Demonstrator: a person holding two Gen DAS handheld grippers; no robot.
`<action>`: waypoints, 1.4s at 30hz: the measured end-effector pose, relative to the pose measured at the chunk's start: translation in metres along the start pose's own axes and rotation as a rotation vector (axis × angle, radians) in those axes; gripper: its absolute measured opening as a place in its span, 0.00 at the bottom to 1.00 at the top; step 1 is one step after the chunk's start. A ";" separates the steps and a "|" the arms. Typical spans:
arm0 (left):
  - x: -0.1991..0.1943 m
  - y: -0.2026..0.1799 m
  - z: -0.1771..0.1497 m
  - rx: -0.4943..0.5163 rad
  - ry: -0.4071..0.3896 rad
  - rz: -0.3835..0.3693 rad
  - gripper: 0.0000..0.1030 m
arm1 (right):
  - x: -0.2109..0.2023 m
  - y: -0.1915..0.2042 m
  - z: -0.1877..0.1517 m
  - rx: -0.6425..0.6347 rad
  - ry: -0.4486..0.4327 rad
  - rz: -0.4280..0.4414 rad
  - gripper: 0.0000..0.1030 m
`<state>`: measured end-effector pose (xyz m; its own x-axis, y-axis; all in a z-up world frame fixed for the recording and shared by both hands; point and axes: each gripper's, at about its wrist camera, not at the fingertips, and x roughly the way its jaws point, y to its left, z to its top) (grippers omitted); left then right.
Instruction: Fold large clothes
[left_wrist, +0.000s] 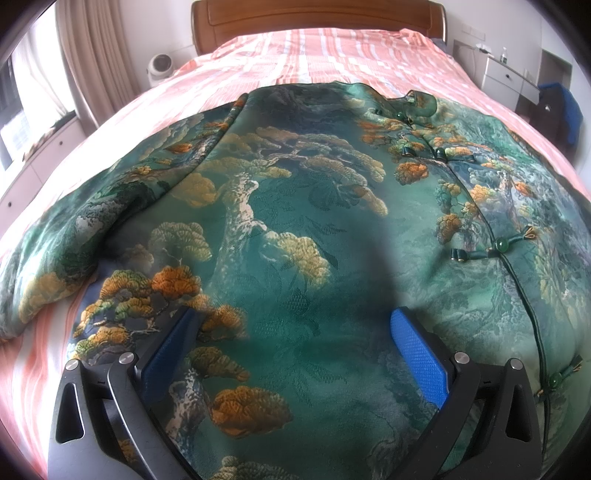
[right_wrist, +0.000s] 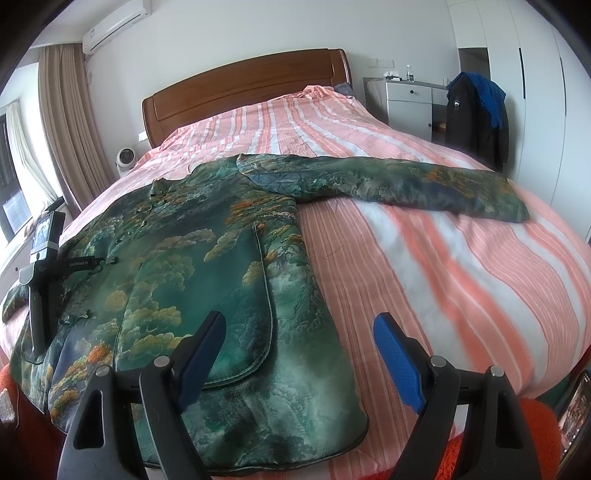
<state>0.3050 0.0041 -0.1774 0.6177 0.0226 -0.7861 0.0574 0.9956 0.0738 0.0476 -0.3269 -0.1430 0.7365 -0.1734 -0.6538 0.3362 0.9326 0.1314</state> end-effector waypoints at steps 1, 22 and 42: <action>0.000 0.000 0.000 0.000 0.000 0.000 1.00 | 0.000 0.000 0.000 -0.001 0.000 0.000 0.79; -0.002 0.002 -0.001 0.000 0.000 0.000 1.00 | 0.003 -0.001 0.001 0.007 0.005 -0.005 0.79; -0.009 0.009 0.006 -0.017 0.061 -0.061 0.99 | 0.002 -0.001 0.001 0.011 0.001 0.027 0.79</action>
<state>0.3050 0.0119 -0.1658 0.5645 -0.0332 -0.8248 0.0795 0.9967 0.0142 0.0488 -0.3289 -0.1437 0.7447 -0.1482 -0.6507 0.3228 0.9334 0.1569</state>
